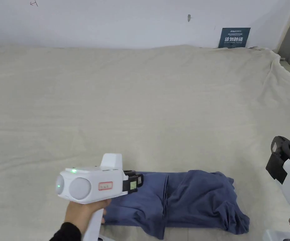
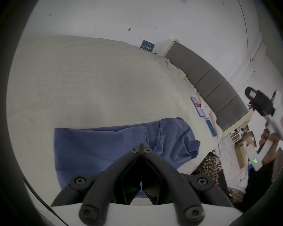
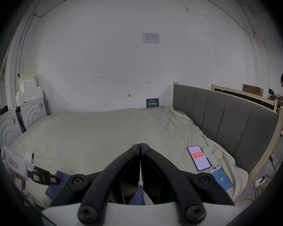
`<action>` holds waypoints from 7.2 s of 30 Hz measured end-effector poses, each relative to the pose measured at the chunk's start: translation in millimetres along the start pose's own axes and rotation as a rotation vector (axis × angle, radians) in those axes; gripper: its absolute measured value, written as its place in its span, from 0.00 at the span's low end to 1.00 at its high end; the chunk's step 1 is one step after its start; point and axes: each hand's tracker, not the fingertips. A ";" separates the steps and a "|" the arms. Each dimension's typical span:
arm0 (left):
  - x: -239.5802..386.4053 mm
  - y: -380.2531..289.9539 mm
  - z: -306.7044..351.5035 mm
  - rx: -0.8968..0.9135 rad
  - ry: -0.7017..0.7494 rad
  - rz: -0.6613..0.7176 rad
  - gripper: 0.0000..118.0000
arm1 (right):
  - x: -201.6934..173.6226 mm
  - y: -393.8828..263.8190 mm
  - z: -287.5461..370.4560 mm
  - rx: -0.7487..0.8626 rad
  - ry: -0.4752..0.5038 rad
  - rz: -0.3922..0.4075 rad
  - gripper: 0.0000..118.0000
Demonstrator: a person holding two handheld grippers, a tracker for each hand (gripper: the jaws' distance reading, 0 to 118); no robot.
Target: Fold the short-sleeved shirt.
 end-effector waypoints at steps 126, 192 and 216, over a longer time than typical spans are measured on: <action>49.9 -3.2 -30.0 0.235 0.340 -0.145 0.07 | 13.6 3.3 10.4 0.017 0.028 -0.030 0.00; 125.0 21.9 40.2 0.629 0.321 -0.335 0.00 | -0.9 29.5 15.0 0.102 0.068 -0.002 0.00; 54.8 29.5 122.8 0.837 0.599 -0.201 0.00 | -35.5 44.6 9.9 0.199 0.097 0.060 0.00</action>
